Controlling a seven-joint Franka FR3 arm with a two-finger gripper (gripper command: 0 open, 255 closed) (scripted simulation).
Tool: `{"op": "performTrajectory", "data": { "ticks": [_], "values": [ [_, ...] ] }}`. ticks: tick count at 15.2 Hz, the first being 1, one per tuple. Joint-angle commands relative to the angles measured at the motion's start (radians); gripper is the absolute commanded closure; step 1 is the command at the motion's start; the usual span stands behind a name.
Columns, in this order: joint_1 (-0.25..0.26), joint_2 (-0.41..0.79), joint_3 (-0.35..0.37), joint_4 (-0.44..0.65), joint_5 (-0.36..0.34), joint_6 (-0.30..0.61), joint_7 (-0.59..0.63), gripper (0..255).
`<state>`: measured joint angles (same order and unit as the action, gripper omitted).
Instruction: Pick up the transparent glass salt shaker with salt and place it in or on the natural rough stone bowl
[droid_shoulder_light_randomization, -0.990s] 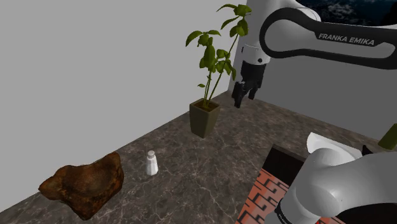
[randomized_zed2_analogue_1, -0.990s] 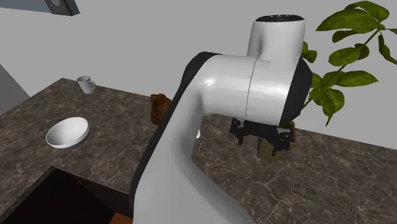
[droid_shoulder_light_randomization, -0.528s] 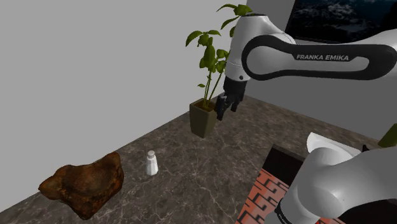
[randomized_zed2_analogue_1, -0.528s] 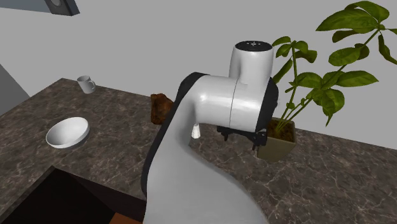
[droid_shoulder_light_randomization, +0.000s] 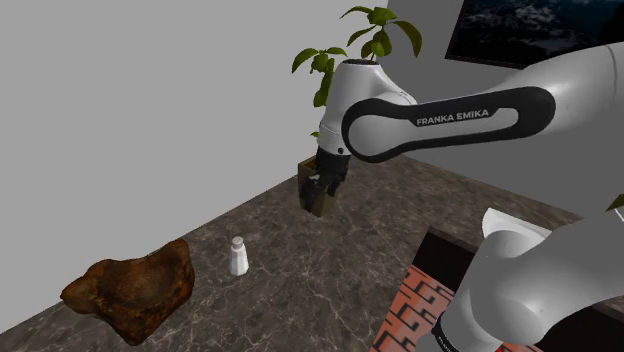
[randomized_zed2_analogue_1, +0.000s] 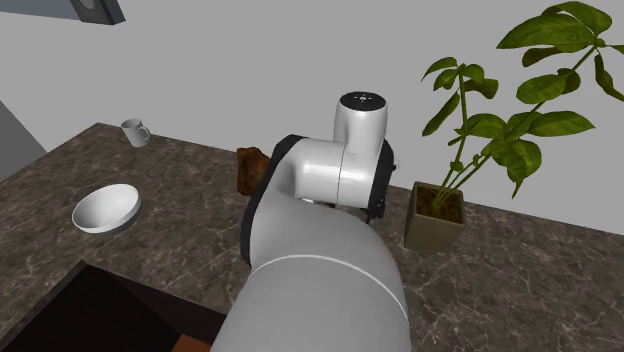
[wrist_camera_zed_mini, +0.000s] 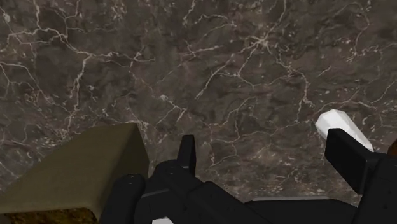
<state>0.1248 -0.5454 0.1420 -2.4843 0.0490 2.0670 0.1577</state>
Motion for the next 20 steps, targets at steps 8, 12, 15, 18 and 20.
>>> {"op": "performTrajectory", "data": {
  "ticks": [8,12,15,18,20],
  "values": [
    [0.060,0.256,0.074,0.025,0.060,0.307,0.029,0],
    [0.083,0.385,0.108,0.071,0.066,0.424,0.047,0],
    [0.097,0.484,0.133,0.119,0.056,0.503,0.065,0],
    [0.101,0.529,0.138,0.129,0.043,0.542,0.077,0],
    [0.101,0.556,0.139,0.129,0.032,0.567,0.084,0]
  ]
}}
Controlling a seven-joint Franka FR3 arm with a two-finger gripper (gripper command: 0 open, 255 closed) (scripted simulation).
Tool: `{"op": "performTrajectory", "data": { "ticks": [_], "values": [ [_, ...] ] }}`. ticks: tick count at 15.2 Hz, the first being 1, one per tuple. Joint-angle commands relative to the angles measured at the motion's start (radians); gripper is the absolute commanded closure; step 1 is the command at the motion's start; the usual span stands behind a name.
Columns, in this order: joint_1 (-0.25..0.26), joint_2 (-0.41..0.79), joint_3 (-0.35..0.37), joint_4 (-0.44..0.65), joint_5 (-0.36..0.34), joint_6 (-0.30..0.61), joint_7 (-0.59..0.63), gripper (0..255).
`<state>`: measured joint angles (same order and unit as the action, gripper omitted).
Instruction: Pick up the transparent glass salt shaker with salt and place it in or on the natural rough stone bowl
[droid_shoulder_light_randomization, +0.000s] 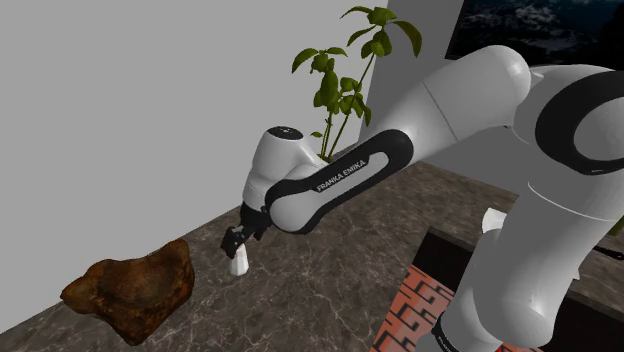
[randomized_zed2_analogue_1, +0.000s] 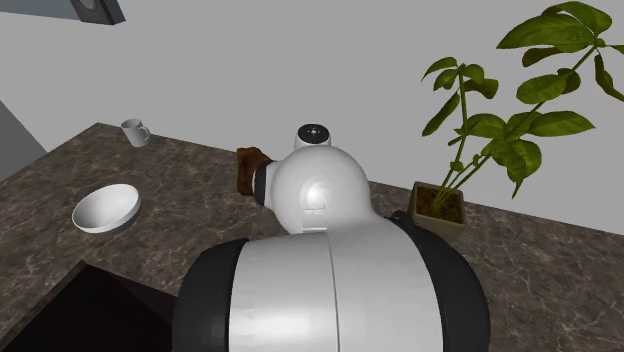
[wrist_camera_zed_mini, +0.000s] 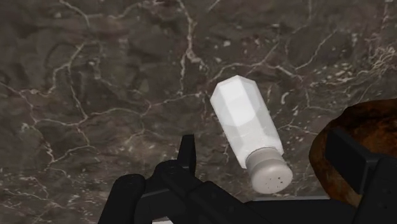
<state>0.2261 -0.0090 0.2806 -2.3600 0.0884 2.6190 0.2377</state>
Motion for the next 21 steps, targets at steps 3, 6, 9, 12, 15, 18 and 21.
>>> {"op": "performTrajectory", "data": {
  "ticks": [3,6,9,12,15,18,21],
  "values": [
    [0.001,0.060,0.000,0.008,-0.026,0.052,0.017,0],
    [0.002,0.068,0.000,0.008,-0.030,0.059,0.020,0],
    [0.002,0.068,0.000,0.008,-0.030,0.059,0.020,0],
    [0.002,0.068,0.000,0.008,-0.030,0.059,0.020,255],
    [0.002,0.068,0.000,0.008,-0.030,0.059,0.020,255],
    [0.002,0.068,0.000,0.009,-0.030,0.059,0.020,255],
    [0.002,0.068,0.000,0.008,-0.030,0.059,0.020,255]
  ]
}}
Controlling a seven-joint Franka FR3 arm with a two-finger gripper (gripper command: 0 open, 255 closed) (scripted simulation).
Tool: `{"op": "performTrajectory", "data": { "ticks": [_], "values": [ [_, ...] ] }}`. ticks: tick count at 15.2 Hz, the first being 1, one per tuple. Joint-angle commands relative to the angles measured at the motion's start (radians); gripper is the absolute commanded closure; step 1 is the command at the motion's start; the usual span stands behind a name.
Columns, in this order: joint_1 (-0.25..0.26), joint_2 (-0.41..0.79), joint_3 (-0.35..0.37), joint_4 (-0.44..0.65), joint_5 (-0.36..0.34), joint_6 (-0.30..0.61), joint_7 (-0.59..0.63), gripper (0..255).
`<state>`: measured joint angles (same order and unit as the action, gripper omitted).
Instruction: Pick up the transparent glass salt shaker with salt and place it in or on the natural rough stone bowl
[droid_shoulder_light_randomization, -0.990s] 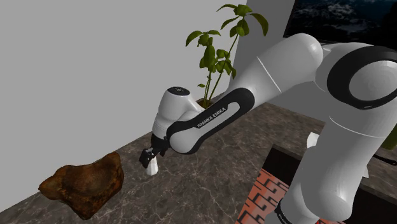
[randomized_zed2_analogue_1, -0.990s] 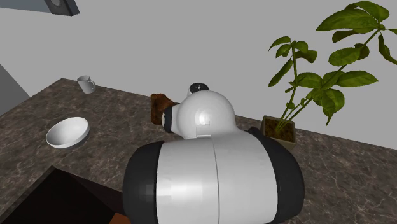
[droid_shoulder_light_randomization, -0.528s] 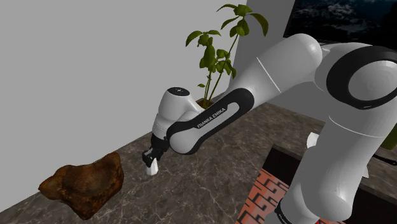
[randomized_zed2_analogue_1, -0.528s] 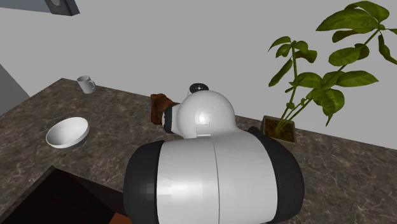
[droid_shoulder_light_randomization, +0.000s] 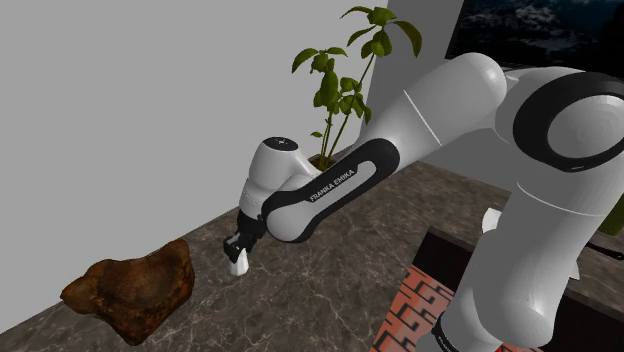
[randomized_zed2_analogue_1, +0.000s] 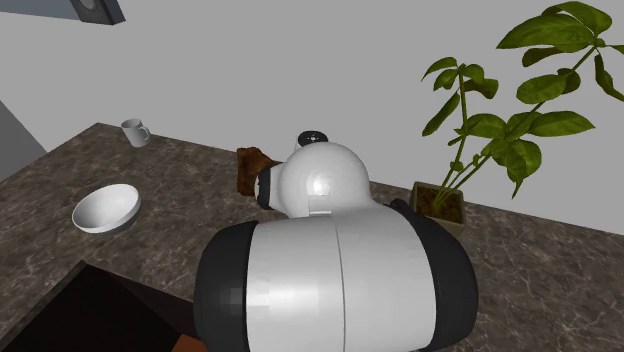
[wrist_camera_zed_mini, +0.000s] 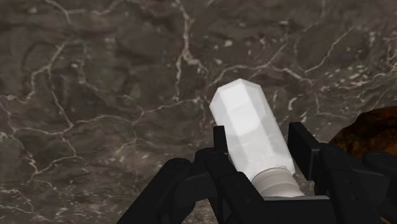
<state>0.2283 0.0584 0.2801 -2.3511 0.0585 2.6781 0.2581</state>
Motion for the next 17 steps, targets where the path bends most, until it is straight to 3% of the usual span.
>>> {"op": "performTrajectory", "data": {
  "ticks": [1,17],
  "values": [
    [-0.001,-0.010,0.001,0.003,0.005,-0.014,-0.003,255],
    [-0.003,-0.144,-0.004,0.091,0.045,-0.233,-0.024,255]
  ]
}}
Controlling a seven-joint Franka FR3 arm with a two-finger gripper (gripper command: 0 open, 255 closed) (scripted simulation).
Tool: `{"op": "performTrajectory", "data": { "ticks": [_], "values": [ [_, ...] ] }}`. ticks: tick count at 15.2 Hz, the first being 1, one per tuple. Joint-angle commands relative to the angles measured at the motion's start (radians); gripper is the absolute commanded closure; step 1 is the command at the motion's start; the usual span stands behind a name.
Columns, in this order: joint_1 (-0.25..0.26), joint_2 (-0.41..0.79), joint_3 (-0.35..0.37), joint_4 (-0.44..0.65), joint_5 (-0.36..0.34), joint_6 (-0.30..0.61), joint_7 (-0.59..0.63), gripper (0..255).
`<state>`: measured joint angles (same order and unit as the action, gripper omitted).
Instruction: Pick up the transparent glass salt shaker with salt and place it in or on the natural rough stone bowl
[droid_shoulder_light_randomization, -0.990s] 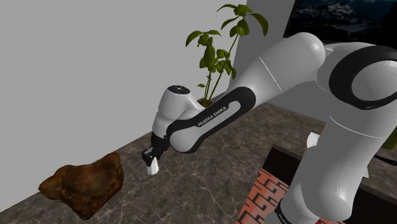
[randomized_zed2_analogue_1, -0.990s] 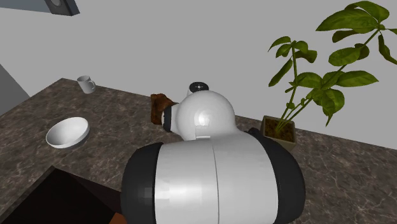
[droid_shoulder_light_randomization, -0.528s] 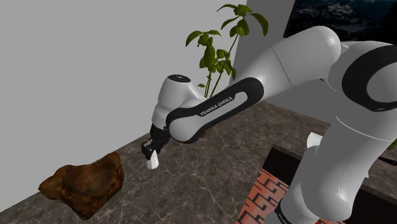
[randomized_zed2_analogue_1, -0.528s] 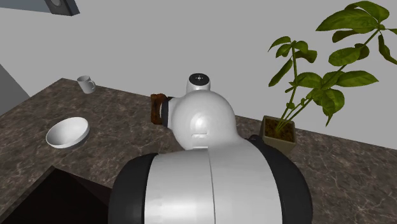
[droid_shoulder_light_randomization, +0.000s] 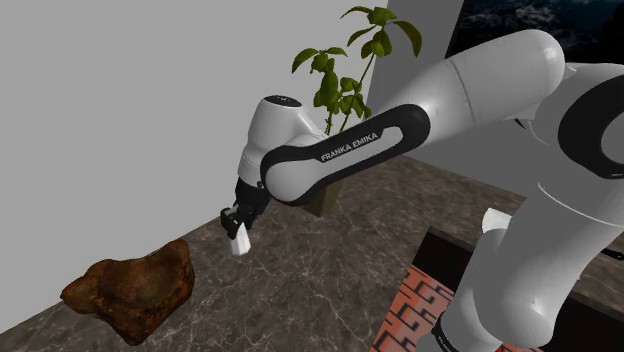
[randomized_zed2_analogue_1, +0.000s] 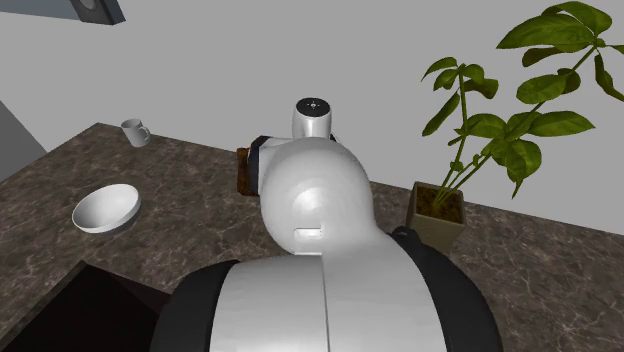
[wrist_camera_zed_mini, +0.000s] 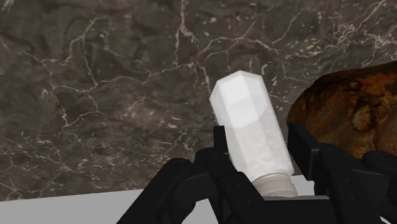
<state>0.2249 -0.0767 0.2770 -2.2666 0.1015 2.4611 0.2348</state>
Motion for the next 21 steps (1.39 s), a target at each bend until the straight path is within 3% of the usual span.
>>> {"op": "performTrajectory", "data": {
  "ticks": [1,21],
  "values": [
    [0.000,-0.016,-0.001,0.014,0.004,-0.030,-0.001,255],
    [-0.004,-0.098,-0.015,0.204,0.011,-0.300,0.001,255]
  ]
}}
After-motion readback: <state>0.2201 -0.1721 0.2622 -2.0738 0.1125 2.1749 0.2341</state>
